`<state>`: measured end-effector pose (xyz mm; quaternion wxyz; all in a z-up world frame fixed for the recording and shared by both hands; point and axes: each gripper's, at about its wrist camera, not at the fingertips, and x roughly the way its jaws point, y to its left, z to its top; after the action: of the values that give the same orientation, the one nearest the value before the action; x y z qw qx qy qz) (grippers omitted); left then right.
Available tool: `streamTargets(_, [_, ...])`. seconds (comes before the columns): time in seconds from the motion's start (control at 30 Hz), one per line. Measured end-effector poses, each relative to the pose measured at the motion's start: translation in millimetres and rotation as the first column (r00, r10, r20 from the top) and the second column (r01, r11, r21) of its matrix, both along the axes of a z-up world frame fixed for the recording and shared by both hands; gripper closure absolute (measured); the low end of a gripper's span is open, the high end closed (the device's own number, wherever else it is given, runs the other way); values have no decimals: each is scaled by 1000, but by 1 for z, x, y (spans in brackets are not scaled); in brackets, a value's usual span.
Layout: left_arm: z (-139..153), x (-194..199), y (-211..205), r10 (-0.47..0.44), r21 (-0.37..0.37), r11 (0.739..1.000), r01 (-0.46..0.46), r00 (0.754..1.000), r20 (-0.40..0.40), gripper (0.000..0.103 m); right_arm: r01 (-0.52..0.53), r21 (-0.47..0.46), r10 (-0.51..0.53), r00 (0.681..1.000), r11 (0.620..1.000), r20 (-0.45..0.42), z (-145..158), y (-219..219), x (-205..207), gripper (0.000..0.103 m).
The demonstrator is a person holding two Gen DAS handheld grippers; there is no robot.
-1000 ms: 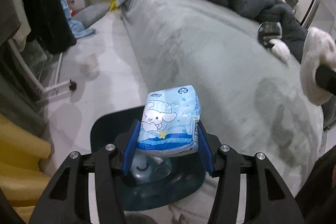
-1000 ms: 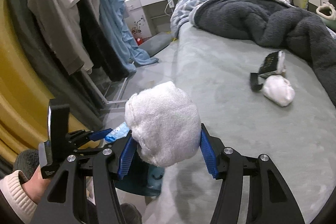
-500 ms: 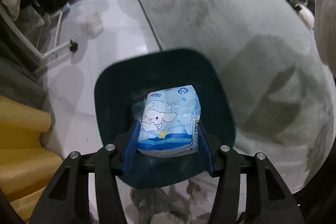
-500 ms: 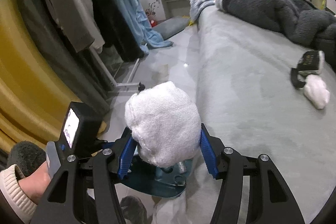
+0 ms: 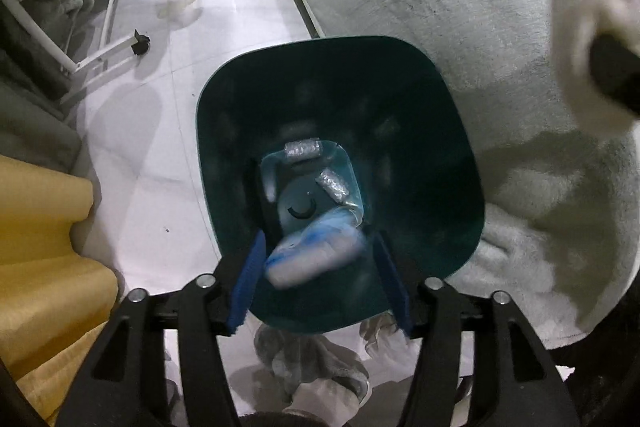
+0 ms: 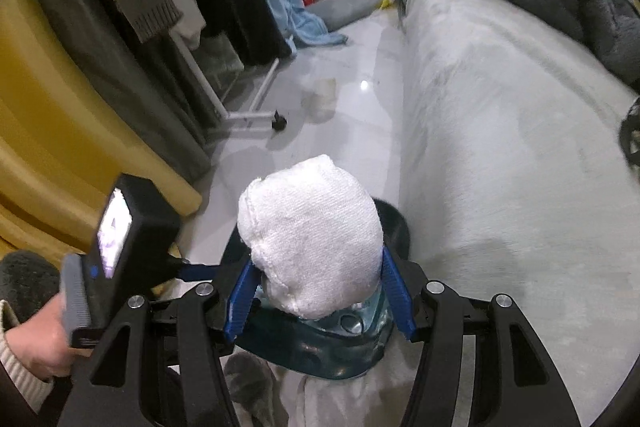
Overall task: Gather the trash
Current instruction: 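Carry the wipes pack and tissue over the teal bin and open the left tool, then move both tools back to the bed toward the black clip and tissue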
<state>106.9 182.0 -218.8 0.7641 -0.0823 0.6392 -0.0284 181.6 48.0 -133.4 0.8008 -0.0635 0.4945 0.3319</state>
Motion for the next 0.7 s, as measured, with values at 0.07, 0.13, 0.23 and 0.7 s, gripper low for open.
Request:
streamTargets(0.07, [4,-2,5,3,-10,1000,-3,1000,17,29,-9,-19,9,1000,1000,-14,-8,8,2,45])
streamTargets(0.13, [9,-7,11,16,-28,1000,-15,999,31,28,-19,-28,18,999,999,-34,-16,14,2,45])
streamTargets(0.23, [15,-9,15,28,-27,999,-27,998,51,28,-33,-53,29,997,998,-65,-30,24,1,45])
streamTargets(0.7, [50,-25,56,118,-41,993,-112,973,200,25,-86,-200,56,987,976,-151,-82,47,-6,45])
